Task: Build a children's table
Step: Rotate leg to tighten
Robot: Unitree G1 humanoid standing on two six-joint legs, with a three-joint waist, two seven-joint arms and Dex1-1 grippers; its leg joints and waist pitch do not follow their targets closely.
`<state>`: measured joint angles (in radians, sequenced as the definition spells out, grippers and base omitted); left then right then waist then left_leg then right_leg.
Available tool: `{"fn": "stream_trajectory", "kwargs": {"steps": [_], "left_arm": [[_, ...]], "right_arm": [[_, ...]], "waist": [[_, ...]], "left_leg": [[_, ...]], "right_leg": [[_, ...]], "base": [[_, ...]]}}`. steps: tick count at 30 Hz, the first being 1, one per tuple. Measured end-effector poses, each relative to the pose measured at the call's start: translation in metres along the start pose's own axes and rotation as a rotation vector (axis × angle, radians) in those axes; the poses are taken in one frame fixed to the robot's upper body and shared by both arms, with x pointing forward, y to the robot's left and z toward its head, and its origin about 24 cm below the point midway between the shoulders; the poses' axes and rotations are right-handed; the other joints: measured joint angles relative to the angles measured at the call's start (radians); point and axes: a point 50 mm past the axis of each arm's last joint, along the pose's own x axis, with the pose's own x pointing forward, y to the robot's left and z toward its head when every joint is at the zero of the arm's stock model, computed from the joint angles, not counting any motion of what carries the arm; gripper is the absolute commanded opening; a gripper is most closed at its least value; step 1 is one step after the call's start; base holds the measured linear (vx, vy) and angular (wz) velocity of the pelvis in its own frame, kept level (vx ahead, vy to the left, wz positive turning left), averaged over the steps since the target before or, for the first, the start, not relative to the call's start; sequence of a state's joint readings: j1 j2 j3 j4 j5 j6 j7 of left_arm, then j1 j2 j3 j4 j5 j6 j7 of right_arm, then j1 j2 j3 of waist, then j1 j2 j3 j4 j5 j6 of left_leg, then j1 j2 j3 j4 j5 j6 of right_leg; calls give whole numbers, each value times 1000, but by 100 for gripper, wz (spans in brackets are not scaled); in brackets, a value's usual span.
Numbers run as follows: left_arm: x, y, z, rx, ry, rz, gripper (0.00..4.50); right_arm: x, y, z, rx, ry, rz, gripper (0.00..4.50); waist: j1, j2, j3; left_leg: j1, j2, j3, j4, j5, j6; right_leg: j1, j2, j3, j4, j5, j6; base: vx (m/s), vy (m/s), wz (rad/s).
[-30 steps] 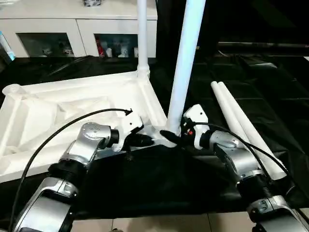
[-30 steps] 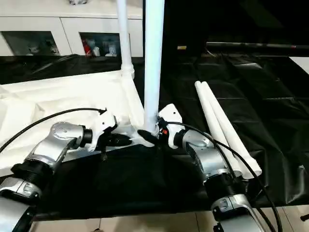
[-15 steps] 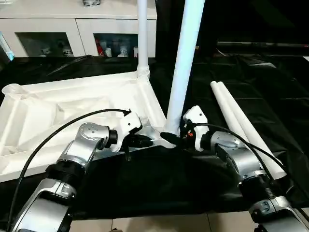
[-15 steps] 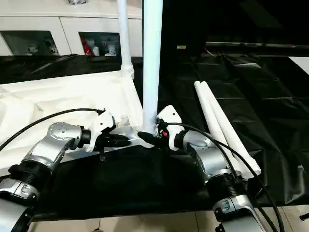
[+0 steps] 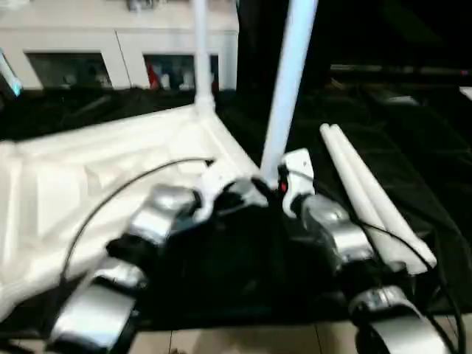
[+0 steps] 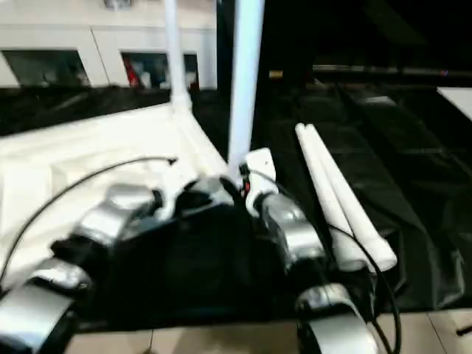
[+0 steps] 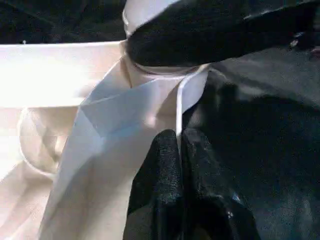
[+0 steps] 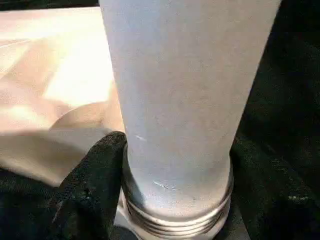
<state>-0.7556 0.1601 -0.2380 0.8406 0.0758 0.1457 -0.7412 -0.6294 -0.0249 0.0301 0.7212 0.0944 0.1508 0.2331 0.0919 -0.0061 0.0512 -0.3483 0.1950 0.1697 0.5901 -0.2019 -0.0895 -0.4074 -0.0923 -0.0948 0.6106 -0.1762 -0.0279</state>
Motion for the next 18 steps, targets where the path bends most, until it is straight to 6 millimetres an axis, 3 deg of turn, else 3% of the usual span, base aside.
{"fn": "stream_trajectory", "kwargs": {"steps": [7,10,15,18], "left_arm": [[14,-8,8,-1,-5,38,0],[14,-7,8,4,-9,34,0],[7,-2,4,15,-9,28,0],[-4,5,-3,25,-13,0,0]], "right_arm": [[6,-1,1,2,-7,-85,273],[5,-2,0,14,-23,-70,343],[-2,-8,-2,-1,-46,33,390],[-11,-13,-7,-66,-40,147,390]], "waist": [[2,0,0],[2,0,0],[-2,0,0],[-7,0,0]], "left_leg": [[-1,0,0,0,0,0],[-1,0,0,-1,0,0],[-1,0,0,-1,0,1],[0,1,0,-2,0,2]], "right_leg": [[0,0,0,0,0,0],[0,0,0,-1,0,0],[0,0,0,0,0,0],[-1,1,0,0,0,0]], "base": [[0,0,0],[0,0,0],[0,0,0],[0,0,0]]}}
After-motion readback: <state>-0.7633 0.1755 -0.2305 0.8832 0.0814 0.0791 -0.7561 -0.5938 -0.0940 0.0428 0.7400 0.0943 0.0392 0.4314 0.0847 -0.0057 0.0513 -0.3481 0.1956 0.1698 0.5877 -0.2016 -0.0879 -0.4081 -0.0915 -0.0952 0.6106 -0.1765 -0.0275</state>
